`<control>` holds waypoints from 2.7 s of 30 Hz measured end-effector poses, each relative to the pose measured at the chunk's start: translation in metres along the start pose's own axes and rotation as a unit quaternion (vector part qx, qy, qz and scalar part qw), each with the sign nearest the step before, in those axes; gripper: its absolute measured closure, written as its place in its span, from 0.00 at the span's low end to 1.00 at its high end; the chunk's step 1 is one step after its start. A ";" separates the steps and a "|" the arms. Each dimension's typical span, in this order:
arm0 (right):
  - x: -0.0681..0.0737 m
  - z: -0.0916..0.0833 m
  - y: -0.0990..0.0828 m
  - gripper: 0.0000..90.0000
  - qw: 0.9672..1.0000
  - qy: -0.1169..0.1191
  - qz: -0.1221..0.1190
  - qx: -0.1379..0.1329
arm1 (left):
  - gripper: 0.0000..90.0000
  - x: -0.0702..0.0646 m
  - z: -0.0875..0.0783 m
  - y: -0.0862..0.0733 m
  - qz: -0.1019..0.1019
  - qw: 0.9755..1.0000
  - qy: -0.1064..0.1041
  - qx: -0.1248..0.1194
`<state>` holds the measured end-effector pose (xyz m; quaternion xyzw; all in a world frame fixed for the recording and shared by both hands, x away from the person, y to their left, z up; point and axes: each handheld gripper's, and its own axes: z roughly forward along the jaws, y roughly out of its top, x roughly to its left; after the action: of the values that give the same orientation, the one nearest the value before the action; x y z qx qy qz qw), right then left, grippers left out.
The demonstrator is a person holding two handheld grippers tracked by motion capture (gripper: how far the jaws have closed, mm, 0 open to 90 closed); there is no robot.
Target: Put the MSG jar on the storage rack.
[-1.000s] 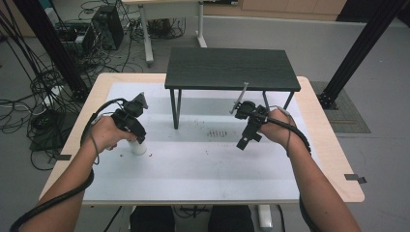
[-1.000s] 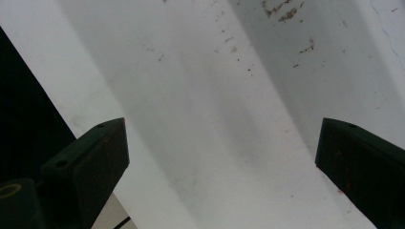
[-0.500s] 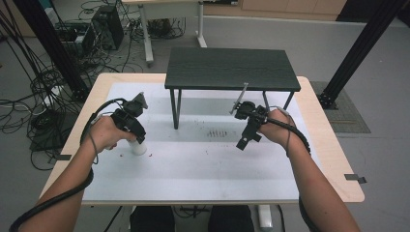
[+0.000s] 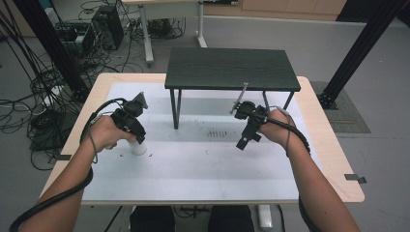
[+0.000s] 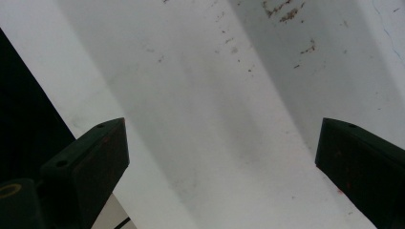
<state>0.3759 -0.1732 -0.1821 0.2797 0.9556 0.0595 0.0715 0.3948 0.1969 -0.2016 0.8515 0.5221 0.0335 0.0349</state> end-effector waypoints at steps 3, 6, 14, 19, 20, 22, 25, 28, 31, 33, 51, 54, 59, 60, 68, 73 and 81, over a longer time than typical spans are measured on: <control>-0.002 0.001 0.001 0.05 1.000 0.005 0.000 0.003 | 0.47 0.000 0.000 0.000 -0.001 1.000 -0.001 0.000; -0.002 0.003 0.001 0.05 1.000 0.003 0.000 0.001 | 0.47 0.002 0.001 -0.001 -0.005 1.000 -0.004 -0.004; -0.001 0.006 0.002 0.05 1.000 -0.004 0.000 0.006 | 0.47 0.003 0.001 0.000 0.000 1.000 -0.005 -0.001; -0.003 0.005 0.002 0.05 1.000 0.001 0.000 0.005 | 0.47 0.004 0.000 0.001 0.002 1.000 -0.006 0.003; -0.001 0.006 0.003 0.05 1.000 -0.003 -0.001 0.006 | 0.47 0.003 0.000 0.000 0.000 1.000 -0.006 -0.001; -0.002 0.006 0.002 0.05 1.000 -0.001 -0.001 0.005 | 0.47 0.003 0.001 -0.001 -0.001 1.000 -0.006 -0.003; -0.002 0.006 0.003 0.05 1.000 -0.002 -0.002 0.006 | 0.47 0.003 0.001 -0.001 0.001 1.000 -0.005 -0.002; -0.002 0.005 0.003 0.05 1.000 0.000 -0.001 0.006 | 0.47 0.003 0.000 0.000 0.003 1.000 -0.004 0.001; -0.004 0.004 0.002 0.05 1.000 0.004 0.000 0.004 | 0.47 0.002 0.000 0.000 0.003 1.000 -0.004 0.001; -0.002 0.005 0.002 0.05 1.000 0.000 0.000 0.005 | 0.47 0.003 0.000 0.000 0.004 1.000 -0.005 0.001; -0.004 0.006 0.002 0.05 1.000 0.000 0.000 0.003 | 0.47 0.003 0.000 0.000 0.012 1.000 -0.007 -0.001; -0.002 0.006 0.001 0.05 1.000 -0.004 -0.001 0.001 | 0.47 0.002 -0.006 0.001 0.015 1.000 -0.008 0.000; -0.005 0.009 0.001 0.05 1.000 0.001 0.001 0.004 | 0.47 -0.004 -0.031 0.002 0.039 0.999 -0.018 -0.009; -0.005 0.009 0.001 0.05 1.000 0.001 0.001 0.004 | 0.47 -0.004 -0.031 0.002 0.039 0.999 -0.018 -0.009; -0.006 0.012 0.001 0.04 1.000 0.004 0.002 0.004 | 0.47 -0.021 -0.132 0.009 0.075 0.996 -0.025 -0.046; -0.007 0.013 0.002 0.05 1.000 0.008 -0.002 0.003 | 0.47 -0.029 -0.186 0.016 0.087 0.993 -0.023 -0.071; -0.010 0.018 0.002 0.05 1.000 0.015 0.003 0.003 | 0.47 -0.052 -0.262 0.037 0.100 0.990 -0.001 -0.096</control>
<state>0.3879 -0.1757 -0.1982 0.2814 0.9560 0.0613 0.0566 0.3798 0.1401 0.0615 0.8922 0.4287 0.0853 0.1135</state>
